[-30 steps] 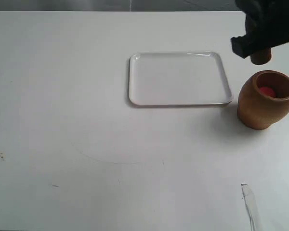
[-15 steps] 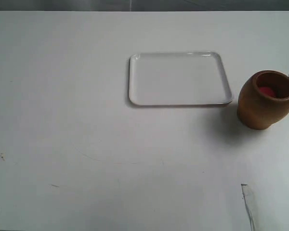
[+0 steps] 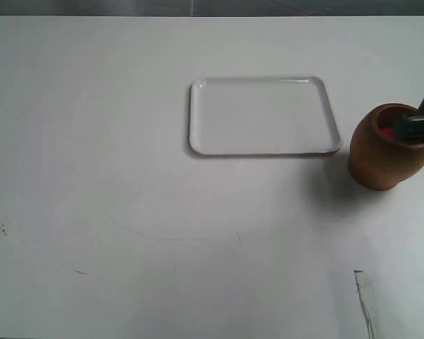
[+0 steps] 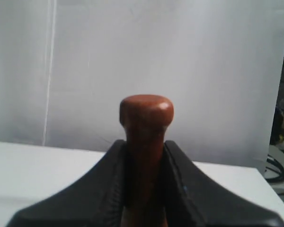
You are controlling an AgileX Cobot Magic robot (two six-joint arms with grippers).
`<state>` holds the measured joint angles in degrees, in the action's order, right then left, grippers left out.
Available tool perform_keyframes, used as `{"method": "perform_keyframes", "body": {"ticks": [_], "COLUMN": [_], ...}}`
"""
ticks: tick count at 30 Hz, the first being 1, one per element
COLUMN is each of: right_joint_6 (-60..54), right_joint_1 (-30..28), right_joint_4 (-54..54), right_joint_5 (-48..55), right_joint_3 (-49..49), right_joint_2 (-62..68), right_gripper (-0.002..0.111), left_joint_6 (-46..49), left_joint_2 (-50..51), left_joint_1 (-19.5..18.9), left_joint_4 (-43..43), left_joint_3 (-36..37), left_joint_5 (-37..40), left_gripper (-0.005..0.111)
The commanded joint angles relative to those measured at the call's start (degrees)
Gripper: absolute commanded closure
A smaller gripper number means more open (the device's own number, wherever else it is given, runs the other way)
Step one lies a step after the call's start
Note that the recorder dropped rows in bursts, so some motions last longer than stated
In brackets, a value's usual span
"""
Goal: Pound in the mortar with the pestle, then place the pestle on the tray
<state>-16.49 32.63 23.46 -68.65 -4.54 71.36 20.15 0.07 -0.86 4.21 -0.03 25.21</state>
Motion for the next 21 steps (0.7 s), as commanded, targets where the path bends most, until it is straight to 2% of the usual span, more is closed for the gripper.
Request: {"method": "perform_keyframes", "body": {"ticks": [1,10,21], "right_joint_6": [0.6,-1.2,-1.1], "right_joint_1": [-0.1,-0.1,-0.1], "right_joint_4": [-1.2,1.2,4.7], "right_joint_5": [-1.3,-1.3,-1.3], "right_joint_3": [-2.5,-8.3,-3.9], "right_joint_2": [8.2,10.9,13.9], "right_gripper": [0.108,0.108,0.108], "left_joint_6": [-0.5,-0.5,-0.5], "left_joint_2": [-0.1,-0.1,-0.1], "left_joint_1": [0.4,0.4,0.4], "left_joint_4": [-0.4,-0.4,-0.4], "left_joint_3": [0.0,0.0,0.0], "left_joint_5": [-0.2,-0.2,-0.2], "left_gripper": [0.107,0.107,0.107]}}
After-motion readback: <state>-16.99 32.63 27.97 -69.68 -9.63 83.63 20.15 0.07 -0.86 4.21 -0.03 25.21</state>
